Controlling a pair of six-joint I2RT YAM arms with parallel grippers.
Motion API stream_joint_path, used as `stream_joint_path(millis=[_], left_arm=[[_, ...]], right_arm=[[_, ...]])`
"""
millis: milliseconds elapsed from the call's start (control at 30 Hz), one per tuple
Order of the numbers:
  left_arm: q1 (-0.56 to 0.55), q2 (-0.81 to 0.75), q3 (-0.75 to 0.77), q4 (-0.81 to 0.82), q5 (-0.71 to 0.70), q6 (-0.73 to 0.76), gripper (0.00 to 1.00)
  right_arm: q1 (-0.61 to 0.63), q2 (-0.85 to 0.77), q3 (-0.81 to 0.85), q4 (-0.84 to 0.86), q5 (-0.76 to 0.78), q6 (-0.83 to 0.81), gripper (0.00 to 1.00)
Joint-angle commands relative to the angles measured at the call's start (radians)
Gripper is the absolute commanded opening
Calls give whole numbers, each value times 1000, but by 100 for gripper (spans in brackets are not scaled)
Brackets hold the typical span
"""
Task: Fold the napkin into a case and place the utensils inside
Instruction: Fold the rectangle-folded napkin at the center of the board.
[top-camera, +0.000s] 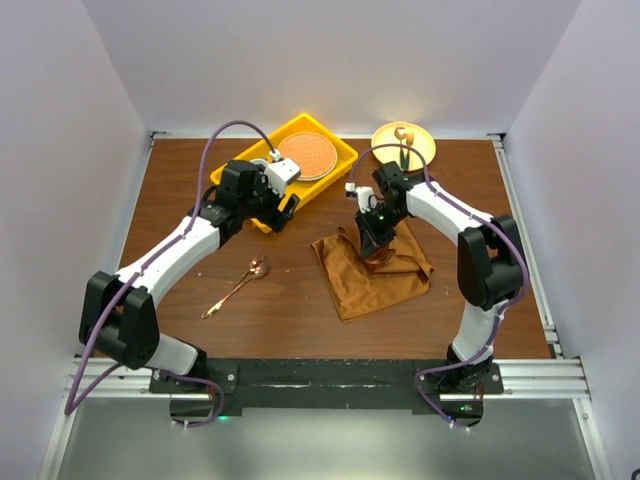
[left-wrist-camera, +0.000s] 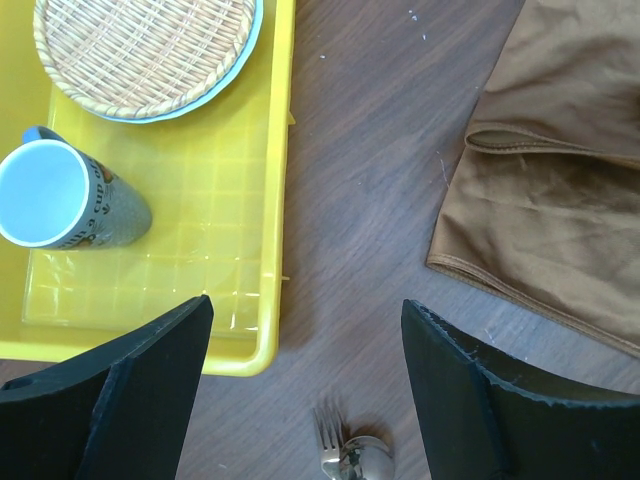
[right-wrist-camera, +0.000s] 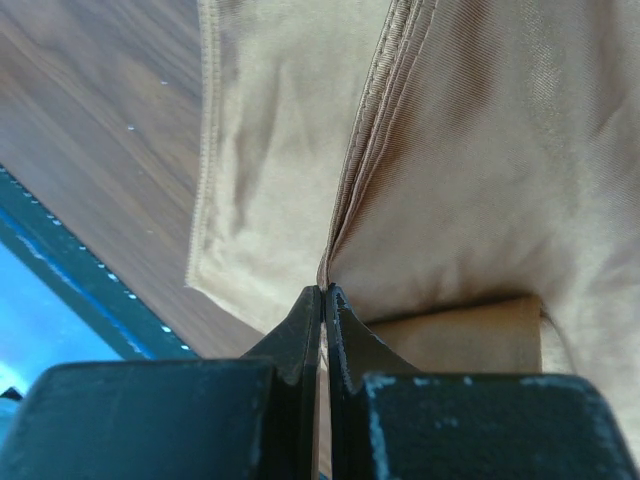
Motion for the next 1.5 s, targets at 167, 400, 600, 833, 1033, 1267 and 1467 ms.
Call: stream_joint_path(millis=[167, 400, 600, 833, 1033, 1267, 1467], left_arm=[[6, -19, 6, 30, 1, -32, 82], [6, -13, 10, 36, 0, -35, 82], [6, -7, 10, 36, 3, -32, 82], [6, -11, 4, 30, 6, -30, 83], [6, -24, -1, 28, 23, -17, 85], [6, -10, 9, 13, 96, 6, 84], [6, 10, 24, 1, 164, 43, 84]], right_arm=[[43, -9, 19, 14, -71, 88, 0], [61, -14, 17, 20, -86, 141, 0], [82, 22, -1, 56, -111, 206, 0], [105, 48, -21, 98, -118, 232, 16], [90, -11, 69, 24, -212, 203, 61], [-83, -23, 146, -64, -123, 96, 50], [-126, 31, 189, -178, -16, -119, 54]])
